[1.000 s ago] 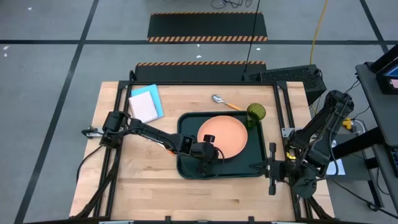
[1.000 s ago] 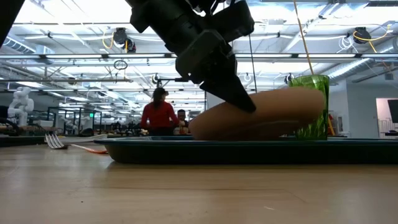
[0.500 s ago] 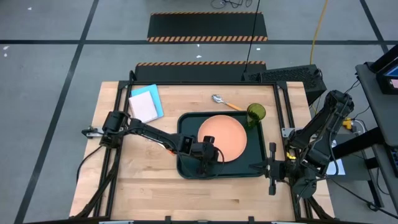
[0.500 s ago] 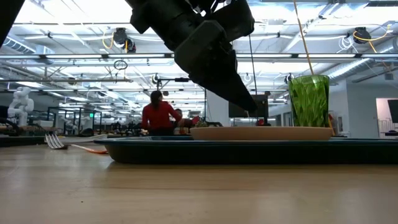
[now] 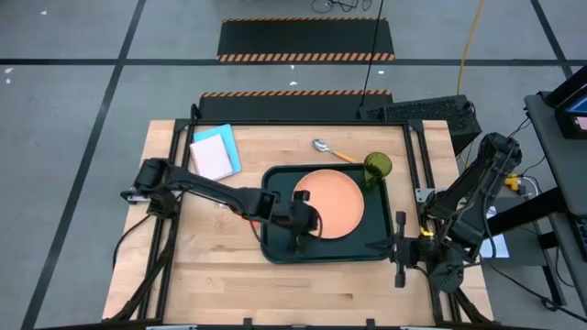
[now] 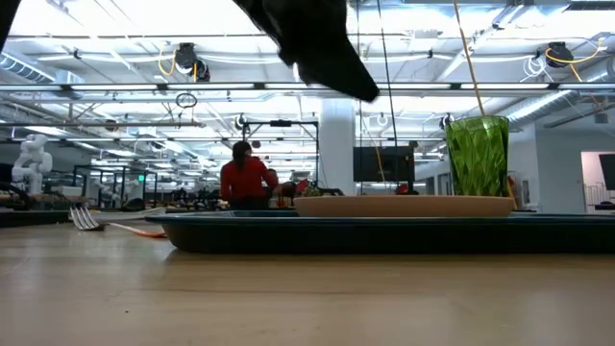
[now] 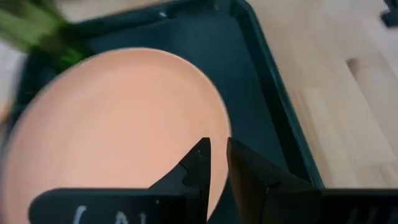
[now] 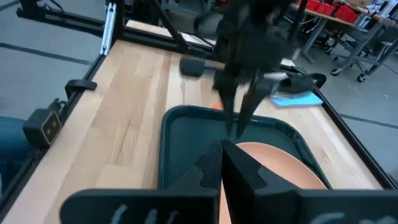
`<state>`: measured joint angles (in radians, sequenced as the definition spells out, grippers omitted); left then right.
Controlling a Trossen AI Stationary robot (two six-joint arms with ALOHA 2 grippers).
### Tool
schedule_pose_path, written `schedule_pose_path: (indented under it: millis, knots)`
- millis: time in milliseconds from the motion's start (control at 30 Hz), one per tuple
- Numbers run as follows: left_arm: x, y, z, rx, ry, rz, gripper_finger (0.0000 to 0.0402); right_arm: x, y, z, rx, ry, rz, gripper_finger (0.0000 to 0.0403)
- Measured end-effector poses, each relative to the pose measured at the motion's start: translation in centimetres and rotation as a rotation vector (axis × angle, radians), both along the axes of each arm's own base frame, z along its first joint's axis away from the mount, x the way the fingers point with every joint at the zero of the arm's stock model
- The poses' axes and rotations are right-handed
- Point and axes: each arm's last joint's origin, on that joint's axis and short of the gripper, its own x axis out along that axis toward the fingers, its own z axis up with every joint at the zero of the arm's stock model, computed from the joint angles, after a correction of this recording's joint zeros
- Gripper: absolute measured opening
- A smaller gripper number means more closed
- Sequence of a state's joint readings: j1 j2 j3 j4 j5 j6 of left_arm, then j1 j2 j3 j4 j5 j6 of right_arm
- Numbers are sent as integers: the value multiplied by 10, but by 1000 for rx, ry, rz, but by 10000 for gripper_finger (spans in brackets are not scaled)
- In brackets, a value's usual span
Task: Pick and place plate/cup/fork/spoon on tray
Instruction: Put the orange fork on the green tray to the left of the orange plate
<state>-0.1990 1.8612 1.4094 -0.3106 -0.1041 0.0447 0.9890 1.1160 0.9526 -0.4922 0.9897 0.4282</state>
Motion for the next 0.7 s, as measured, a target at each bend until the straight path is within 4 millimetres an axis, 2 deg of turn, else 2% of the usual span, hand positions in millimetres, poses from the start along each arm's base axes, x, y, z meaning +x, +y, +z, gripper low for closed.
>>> schedule_pose_path:
  millis: [100,333,567,700]
  knots:
    - [-15,-3,14,44,37,59,58,0,-1,-3,-4,4,-3,0]
    - [-47,-18,30,119,117,139,58,0,0,-3,55,-5,-25,0]
    - [-73,-29,10,102,272,267,58,0,-1,-3,52,-3,-24,0]
    - [-91,-33,-19,103,349,357,58,0,-1,-3,25,2,-12,0]
